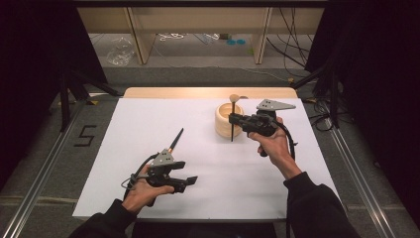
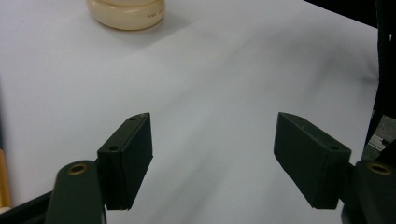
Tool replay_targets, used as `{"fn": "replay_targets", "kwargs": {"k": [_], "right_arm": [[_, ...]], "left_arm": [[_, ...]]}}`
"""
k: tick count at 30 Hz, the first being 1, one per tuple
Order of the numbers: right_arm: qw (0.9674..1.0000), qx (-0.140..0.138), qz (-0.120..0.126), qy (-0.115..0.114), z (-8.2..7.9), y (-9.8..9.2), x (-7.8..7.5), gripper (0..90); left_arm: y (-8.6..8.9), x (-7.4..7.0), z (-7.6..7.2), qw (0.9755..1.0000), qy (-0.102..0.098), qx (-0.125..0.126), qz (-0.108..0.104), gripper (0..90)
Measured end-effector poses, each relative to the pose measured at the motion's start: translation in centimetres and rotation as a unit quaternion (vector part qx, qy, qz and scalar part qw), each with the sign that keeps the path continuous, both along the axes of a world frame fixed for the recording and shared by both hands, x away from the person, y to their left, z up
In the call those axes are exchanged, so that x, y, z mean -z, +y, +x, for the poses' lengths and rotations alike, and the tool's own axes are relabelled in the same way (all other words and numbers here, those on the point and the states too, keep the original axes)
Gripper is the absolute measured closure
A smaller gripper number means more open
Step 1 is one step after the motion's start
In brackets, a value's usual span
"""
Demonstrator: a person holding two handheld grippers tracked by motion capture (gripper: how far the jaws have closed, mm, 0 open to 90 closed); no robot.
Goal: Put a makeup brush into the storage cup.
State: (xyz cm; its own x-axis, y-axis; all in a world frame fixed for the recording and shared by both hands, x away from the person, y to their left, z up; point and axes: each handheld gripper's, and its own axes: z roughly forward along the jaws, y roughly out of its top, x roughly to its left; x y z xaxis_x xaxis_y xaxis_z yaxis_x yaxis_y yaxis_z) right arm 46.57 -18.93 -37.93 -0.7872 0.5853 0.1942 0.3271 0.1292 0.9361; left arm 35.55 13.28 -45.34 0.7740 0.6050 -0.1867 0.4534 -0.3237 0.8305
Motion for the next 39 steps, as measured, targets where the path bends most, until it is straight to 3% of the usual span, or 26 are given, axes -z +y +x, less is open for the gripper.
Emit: {"fn": "replay_targets", "kwargs": {"k": [5,6,7,11,19,26,27,39], "right_arm": [[0.9999,0.012,-0.004,-0.007,1.1,-0.2,-0.2,83.1],[0.9999,0.01,0.004,-0.002,1.2,-0.1,-0.2,83.1],[0.9999,0.013,-0.003,0.001,1.4,-0.1,-0.3,83.1],[0.9998,0.021,-0.005,-0.005,2.1,-0.1,-0.6,83.1],[0.9991,0.036,-0.002,-0.022,3.6,-0.6,-1.3,83.1],[0.9985,0.047,0.0,-0.026,4.5,-0.9,-1.4,83.1],[0.9988,0.047,0.001,-0.015,4.5,-0.8,-1.5,83.1],[0.998,0.06,-0.001,-0.022,6.1,-0.7,-1.7,83.1]], "left_arm": [[0.3,0.2,-0.1,1.0,0.001,-0.002,0.005,26.4],[0.3,0.3,-0.1,1.0,0.003,-0.004,0.005,26.2],[0.3,0.3,-0.2,0.9999,0.002,-0.008,0.005,26.0],[0.5,0.3,-0.2,0.9999,0.003,-0.002,0.01,24.4],[0.7,0.4,-0.4,0.9998,-0.006,-0.014,0.016,18.7],[0.7,0.5,-0.5,0.9998,-0.004,-0.009,0.02,18.4],[0.7,0.5,-0.5,0.9998,-0.004,-0.008,0.02,18.4],[0.5,0.5,-0.6,0.9998,0.0,0.001,0.019,18.5]]}}
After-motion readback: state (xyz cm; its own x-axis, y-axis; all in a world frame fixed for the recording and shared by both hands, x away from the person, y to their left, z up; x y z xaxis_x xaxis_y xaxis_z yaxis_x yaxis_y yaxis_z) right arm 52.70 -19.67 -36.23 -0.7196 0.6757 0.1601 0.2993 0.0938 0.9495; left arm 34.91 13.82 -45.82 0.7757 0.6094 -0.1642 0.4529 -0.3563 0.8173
